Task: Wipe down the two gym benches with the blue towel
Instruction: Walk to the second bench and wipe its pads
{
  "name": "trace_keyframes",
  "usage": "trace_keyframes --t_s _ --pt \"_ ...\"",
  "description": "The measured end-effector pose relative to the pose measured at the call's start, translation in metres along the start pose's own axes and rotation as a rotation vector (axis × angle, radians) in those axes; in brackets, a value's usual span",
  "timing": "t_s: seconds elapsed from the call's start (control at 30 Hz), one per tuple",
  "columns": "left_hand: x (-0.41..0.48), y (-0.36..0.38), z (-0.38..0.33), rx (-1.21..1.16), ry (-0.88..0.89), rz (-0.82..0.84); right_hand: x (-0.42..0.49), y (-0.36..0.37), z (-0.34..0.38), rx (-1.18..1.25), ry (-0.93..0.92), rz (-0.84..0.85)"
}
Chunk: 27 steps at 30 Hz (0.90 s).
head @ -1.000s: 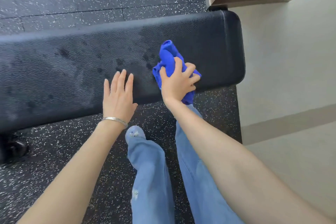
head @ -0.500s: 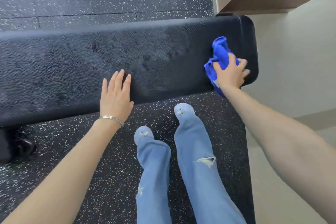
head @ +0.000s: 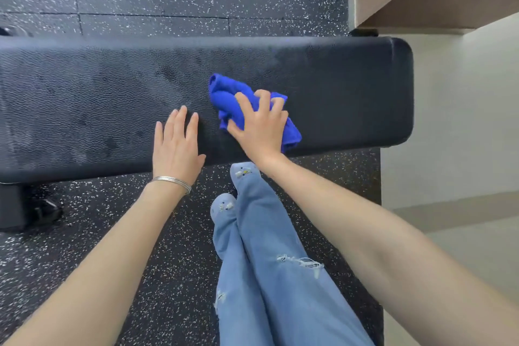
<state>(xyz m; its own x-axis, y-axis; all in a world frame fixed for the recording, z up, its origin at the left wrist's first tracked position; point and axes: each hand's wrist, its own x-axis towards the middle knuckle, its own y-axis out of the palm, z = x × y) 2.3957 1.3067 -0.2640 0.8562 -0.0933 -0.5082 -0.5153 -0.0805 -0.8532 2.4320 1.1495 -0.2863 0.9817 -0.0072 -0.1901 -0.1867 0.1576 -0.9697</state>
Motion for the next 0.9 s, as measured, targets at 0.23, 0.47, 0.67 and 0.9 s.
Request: trace_keyframes --t_s 0.23,0.47,0.67,0.9 --pt "0.021 -0.017 0.003 0.044 -0.017 -0.022 0.019 -0.023 -0.1 -0.251 -0.955 0.064" --pt "0.037 -0.022 -0.007 0.069 -0.004 -0.015 0.141 -0.038 -0.064 -0.215 -0.303 0.116" --pt "0.049 -0.029 0.0 0.093 -0.039 -0.006 0.141 -0.03 -0.032 -0.106 0.031 0.062" --pt "0.056 -0.029 -0.002 0.09 -0.077 0.035 0.021 -0.014 -0.082 -0.072 -0.542 -0.022"
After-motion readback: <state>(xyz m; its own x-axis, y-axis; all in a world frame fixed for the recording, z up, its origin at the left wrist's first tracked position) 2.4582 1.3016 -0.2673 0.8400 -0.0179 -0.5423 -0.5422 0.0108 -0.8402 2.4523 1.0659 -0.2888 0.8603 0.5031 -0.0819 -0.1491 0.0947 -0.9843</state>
